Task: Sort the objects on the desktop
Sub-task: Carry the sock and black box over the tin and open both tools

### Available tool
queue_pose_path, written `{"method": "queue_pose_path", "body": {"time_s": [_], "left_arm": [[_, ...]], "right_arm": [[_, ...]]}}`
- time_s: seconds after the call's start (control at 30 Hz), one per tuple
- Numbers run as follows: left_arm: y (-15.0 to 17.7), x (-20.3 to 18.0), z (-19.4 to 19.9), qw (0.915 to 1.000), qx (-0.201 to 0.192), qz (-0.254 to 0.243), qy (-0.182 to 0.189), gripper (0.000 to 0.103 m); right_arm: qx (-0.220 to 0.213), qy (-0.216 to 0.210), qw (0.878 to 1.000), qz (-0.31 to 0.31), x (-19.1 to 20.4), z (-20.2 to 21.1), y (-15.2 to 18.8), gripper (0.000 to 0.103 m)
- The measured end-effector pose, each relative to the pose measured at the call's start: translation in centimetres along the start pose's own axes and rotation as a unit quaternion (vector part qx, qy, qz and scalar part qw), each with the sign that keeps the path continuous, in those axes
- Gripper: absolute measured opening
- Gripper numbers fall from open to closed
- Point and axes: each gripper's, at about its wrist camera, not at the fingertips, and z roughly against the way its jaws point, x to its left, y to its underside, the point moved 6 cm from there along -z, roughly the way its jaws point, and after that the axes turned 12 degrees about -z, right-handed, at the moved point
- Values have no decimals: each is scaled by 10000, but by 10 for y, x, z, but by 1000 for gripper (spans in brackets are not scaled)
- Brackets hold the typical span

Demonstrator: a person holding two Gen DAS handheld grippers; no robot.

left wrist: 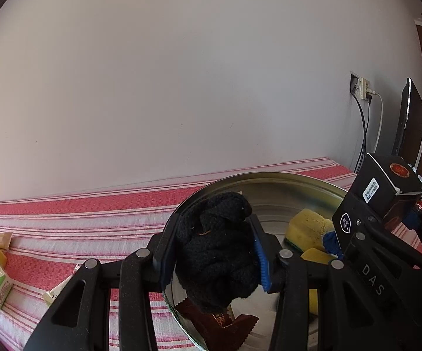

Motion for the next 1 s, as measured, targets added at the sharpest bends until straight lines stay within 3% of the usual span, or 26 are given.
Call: {"method": "queue_pose_path", "body": {"time_s": [0.07, 0.1, 0.13, 0.2, 0.27, 0.43, 1.0], "left_arm": [[0, -1, -1, 10000, 18, -14, -8, 51], [1, 0, 0, 10000, -1, -29, -73, 57], [1, 2, 2, 9998, -42, -37, -172, 61], [0, 6, 6, 9992, -141, -4, -374, 82], [3, 16, 14, 9985, -229, 127, -471, 90], [5, 22, 19, 9981, -283, 224, -502, 93], [4, 20, 16, 9982, -227, 193, -523, 93]], "right_arm": [[-73, -53, 10000, 17, 2, 3, -1, 80], [-197, -12, 9998, -7, 2, 7, -2, 83], [-329, 69, 9994, -13, 1, 10, -3, 84], [-383, 90, 9992, -46, -2, 11, -4, 84], [-324, -21, 9993, -202, -6, 10, -4, 85], [-525, -57, 9979, -372, -10, 19, -6, 93], [-652, -68, 9967, -486, -13, 26, -8, 99]]}}
